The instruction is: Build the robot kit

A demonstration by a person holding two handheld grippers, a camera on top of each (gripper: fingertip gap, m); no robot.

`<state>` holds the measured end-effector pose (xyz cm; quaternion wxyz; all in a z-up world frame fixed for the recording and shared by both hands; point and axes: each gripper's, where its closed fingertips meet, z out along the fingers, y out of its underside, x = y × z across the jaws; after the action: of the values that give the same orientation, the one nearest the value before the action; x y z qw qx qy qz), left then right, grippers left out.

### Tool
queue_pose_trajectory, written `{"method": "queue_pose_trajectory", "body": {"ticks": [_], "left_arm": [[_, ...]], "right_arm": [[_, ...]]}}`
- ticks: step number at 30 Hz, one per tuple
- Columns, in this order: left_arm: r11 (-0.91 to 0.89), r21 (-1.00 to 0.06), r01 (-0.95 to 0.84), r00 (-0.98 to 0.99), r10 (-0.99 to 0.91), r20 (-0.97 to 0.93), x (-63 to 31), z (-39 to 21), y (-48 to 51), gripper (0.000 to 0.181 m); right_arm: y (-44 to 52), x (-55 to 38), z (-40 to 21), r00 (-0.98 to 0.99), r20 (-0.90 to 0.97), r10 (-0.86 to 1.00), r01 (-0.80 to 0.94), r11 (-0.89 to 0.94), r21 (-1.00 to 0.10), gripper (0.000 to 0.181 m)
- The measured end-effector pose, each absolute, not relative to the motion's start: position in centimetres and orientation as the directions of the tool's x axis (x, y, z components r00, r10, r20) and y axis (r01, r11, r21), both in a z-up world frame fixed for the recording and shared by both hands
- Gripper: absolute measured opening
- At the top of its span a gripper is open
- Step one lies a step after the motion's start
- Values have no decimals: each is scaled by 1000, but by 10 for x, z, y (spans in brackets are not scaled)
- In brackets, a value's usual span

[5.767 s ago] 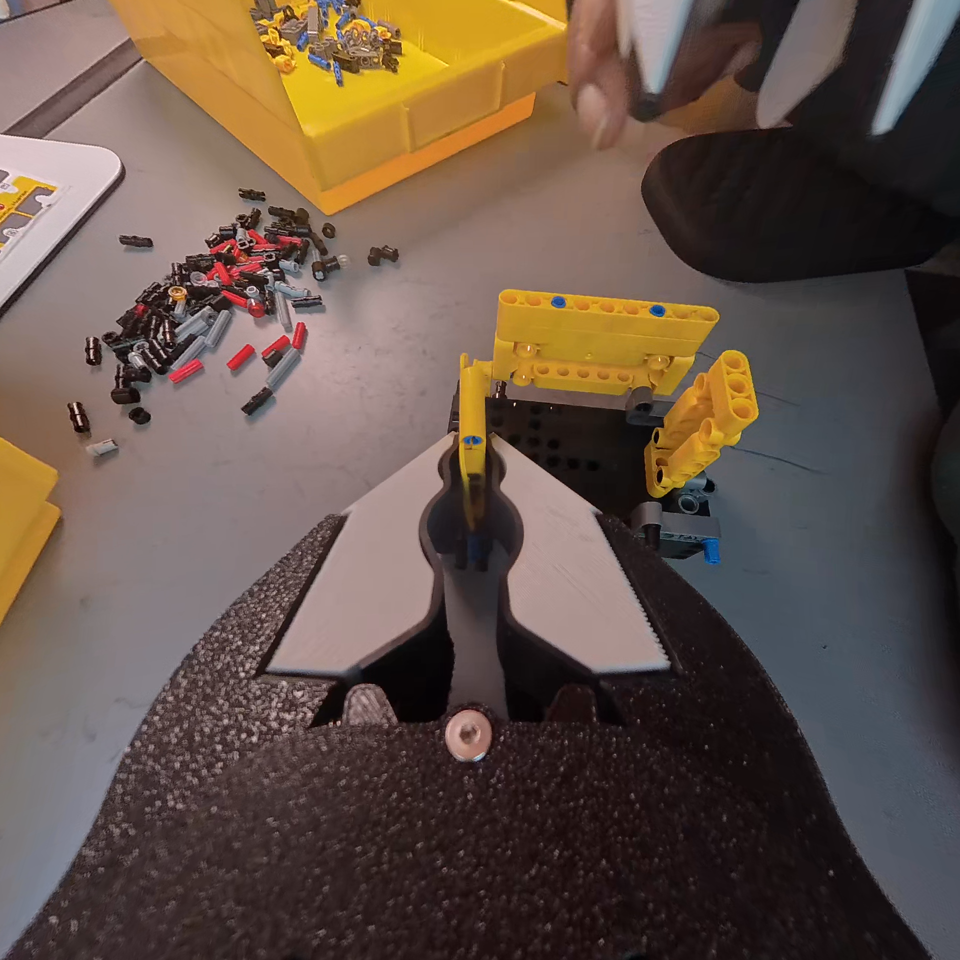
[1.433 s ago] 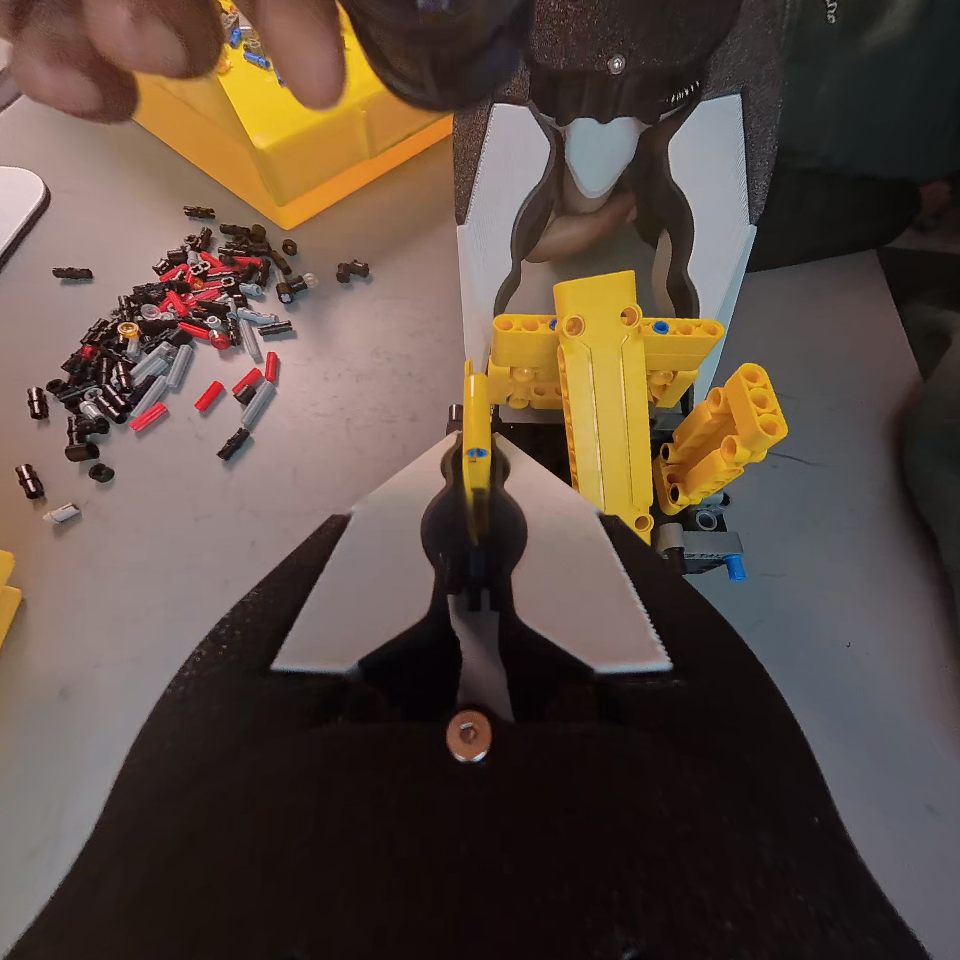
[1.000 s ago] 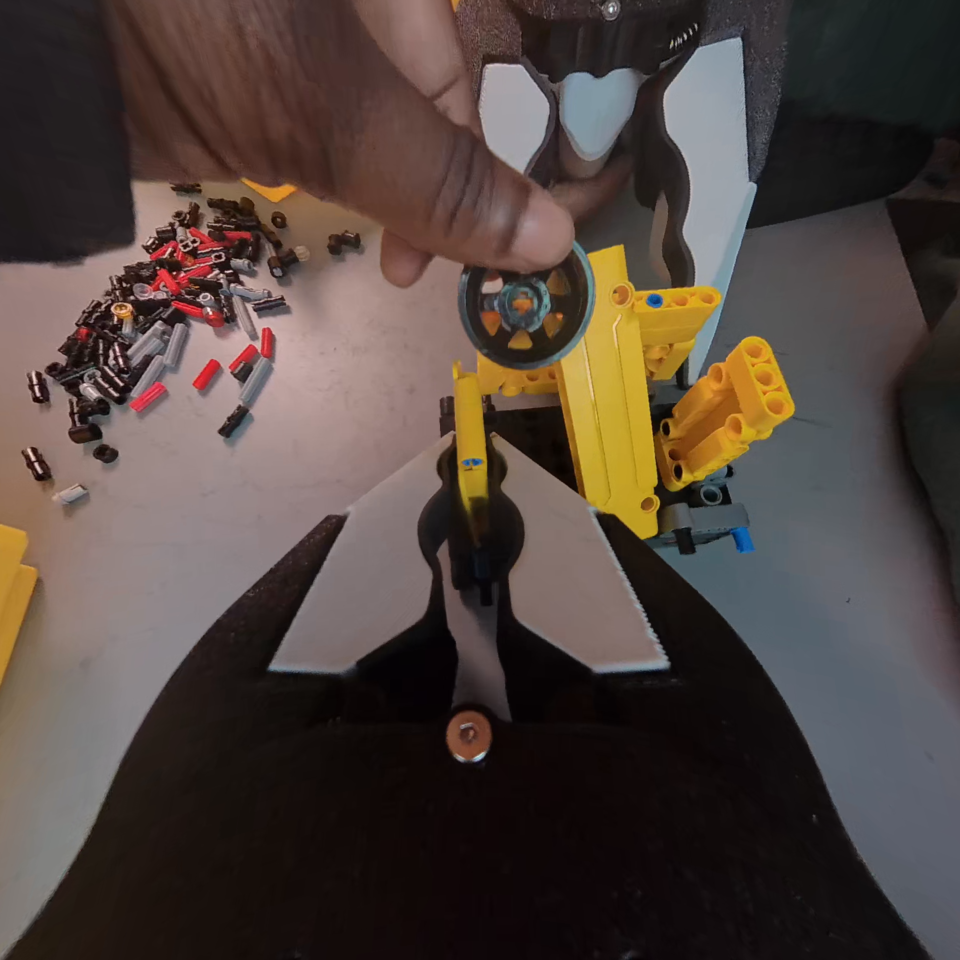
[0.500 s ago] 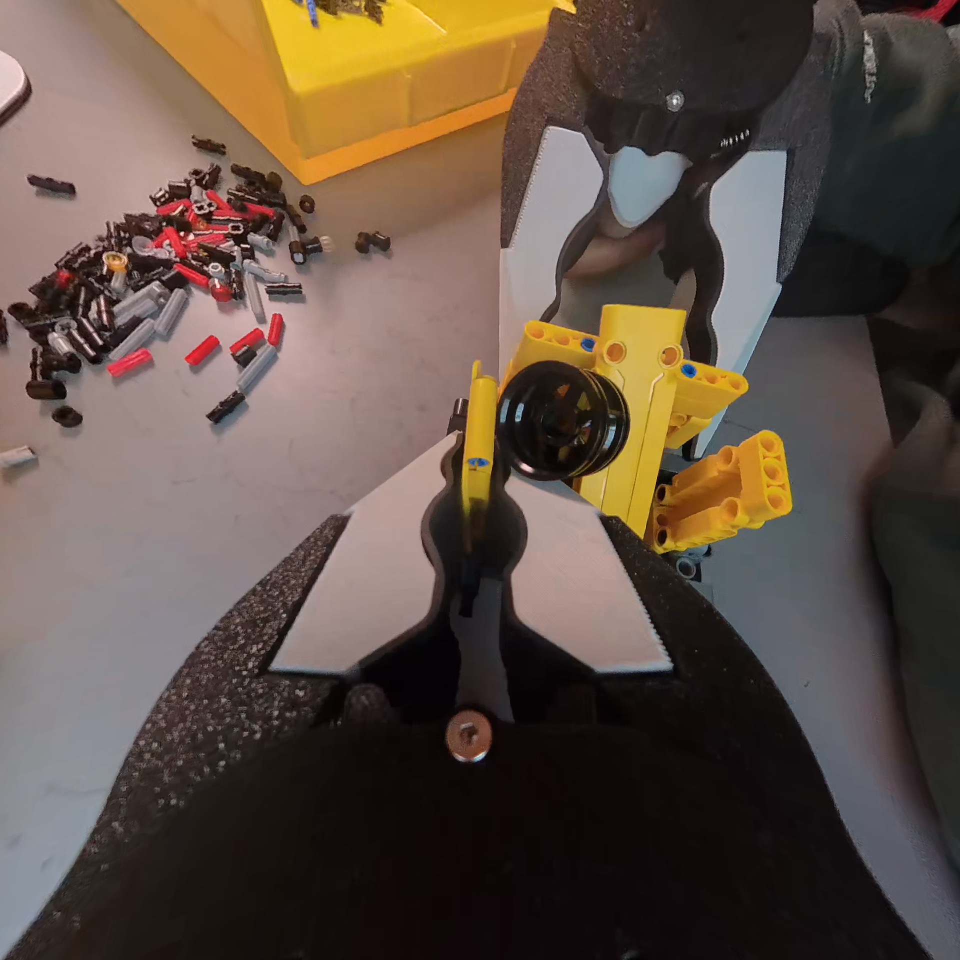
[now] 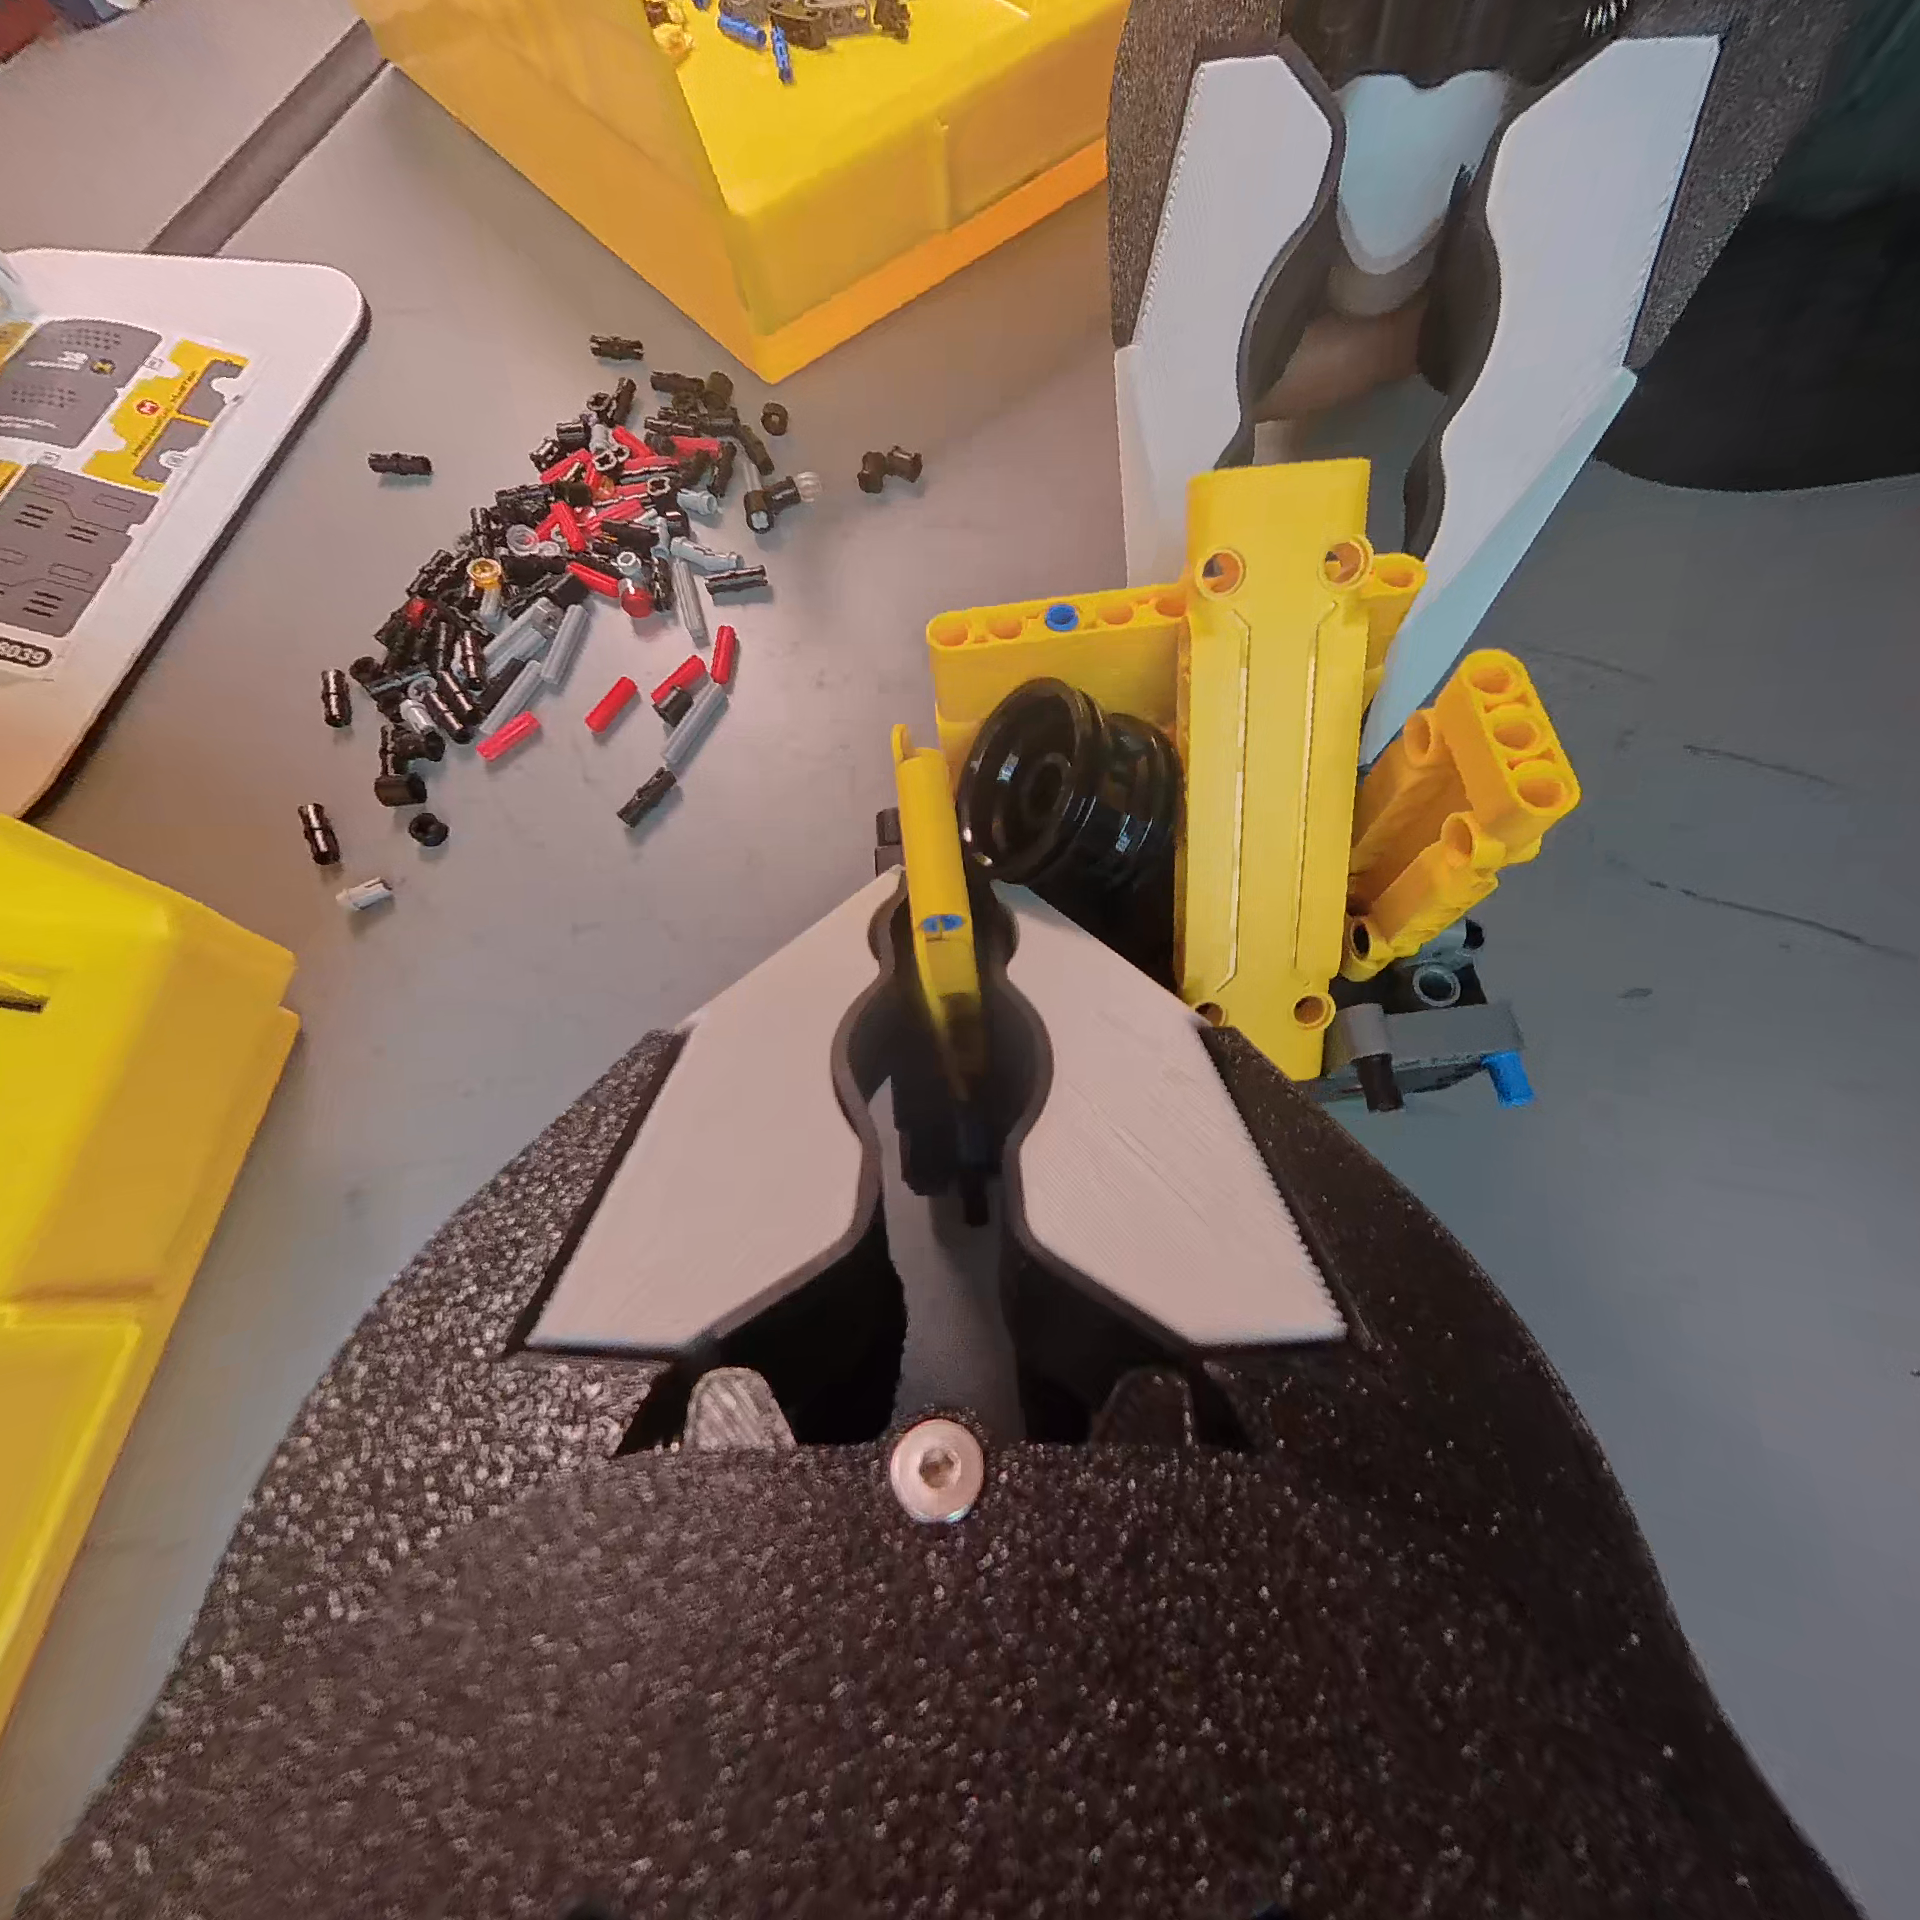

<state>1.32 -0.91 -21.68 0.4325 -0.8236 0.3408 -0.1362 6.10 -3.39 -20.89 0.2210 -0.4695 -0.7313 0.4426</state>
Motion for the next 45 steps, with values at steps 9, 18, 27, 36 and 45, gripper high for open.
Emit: {"method": "queue_pose_trajectory", "body": {"ticks": [9,18,27,36,45], "left_arm": [[-491,-821,-292,771,-629,103,-2,-214,-7,9],[-494,-811,-314,809,-586,44,-4,-215,-3,7],[-429,-808,-405,783,-618,-64,-3,-216,-7,9],[-418,-795,-440,756,-650,-76,-7,-215,-15,19],[-367,-853,-370,668,-743,30,-12,-192,-35,40]], "right_arm": [[-15,59,-203,-385,-25,922,468,172,-867,20],[-17,61,-157,-389,-146,909,376,13,-926,52],[-21,36,-163,-262,-290,920,474,-139,-869,19],[-26,40,-139,-311,-228,923,382,-98,-919,7],[-1,59,-78,-307,-144,941,42,-138,-990,7]]}}
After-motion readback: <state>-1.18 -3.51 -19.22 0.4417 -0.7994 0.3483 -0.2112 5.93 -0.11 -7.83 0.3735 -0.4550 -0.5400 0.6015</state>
